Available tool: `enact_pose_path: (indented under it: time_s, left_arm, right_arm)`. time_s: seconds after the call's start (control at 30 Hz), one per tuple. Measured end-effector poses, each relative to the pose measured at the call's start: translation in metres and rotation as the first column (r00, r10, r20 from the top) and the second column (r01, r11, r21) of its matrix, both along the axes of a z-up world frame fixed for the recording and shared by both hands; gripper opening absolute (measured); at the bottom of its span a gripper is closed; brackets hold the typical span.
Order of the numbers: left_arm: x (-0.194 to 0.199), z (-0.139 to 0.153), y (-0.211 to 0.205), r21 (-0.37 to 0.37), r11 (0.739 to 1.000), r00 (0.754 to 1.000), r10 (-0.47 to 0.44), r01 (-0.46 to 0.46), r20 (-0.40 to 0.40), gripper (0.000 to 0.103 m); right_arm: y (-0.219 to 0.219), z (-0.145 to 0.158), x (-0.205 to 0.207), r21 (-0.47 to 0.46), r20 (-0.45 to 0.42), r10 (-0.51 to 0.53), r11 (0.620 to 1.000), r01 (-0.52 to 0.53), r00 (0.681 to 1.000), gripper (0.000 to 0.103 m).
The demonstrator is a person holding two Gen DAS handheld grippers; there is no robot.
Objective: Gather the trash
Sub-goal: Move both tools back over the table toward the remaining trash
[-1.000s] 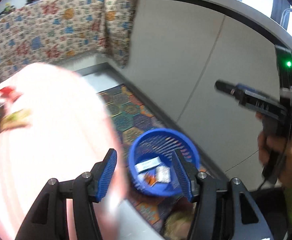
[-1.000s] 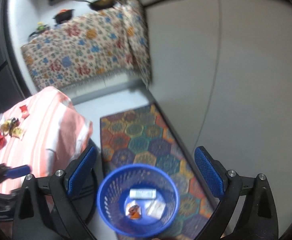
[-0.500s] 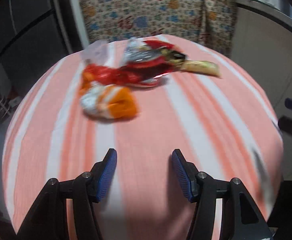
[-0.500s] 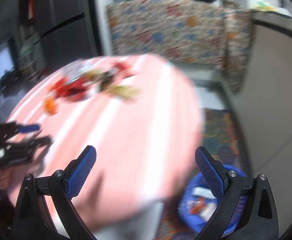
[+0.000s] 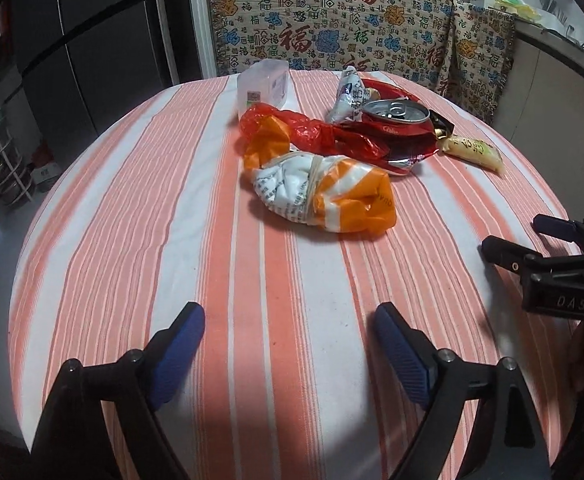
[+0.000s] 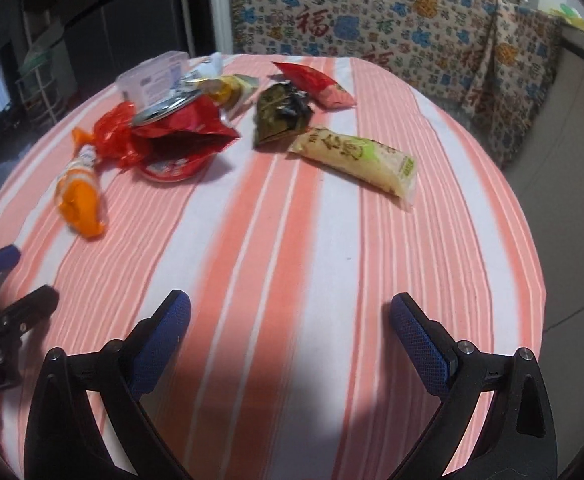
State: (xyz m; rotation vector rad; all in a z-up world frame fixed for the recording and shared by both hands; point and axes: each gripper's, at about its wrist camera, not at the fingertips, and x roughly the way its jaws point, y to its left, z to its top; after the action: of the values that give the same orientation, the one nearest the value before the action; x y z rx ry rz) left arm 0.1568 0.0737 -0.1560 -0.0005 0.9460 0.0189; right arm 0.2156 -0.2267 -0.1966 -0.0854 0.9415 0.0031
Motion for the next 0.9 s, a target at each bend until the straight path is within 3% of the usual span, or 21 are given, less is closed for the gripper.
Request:
enact_pose_path:
  time_s: [0.6, 0.67, 0.8, 0.9]
  left_arm:
    - [0.004, -0.001, 0.0, -0.011, 1.0, 1.0, -0.003, 0.003, 0.003, 0.09]
    - [0.002, 0.002, 0.001, -0.032, 0.999, 1.0, -0.011, 0.012, 0.011, 0.089]
    - [0.012, 0.03, 0.003, -0.162, 0.986, 0.996, -0.019, 0.033, 0.091, 0.089]
    - [0.04, 0.055, -0.003, -0.183, 0.983, 0.994, -0.002, 0.022, 0.11, 0.09]
  right_arm:
    - [-0.003, -0.001, -0.001, 0.027, -0.004, -0.012, 1.0, 0.013, 1.0, 0.103]
    - [-0.004, -0.001, -0.001, 0.027, -0.004, -0.012, 1.0, 0.012, 1.0, 0.103]
    - [-0.003, -0.001, 0.0, 0.027, -0.005, -0.012, 1.0, 0.012, 1.0, 0.103]
    - [-0.003, -0.001, -0.001, 0.028, -0.004, -0.011, 1.0, 0.012, 1.0, 0.103]
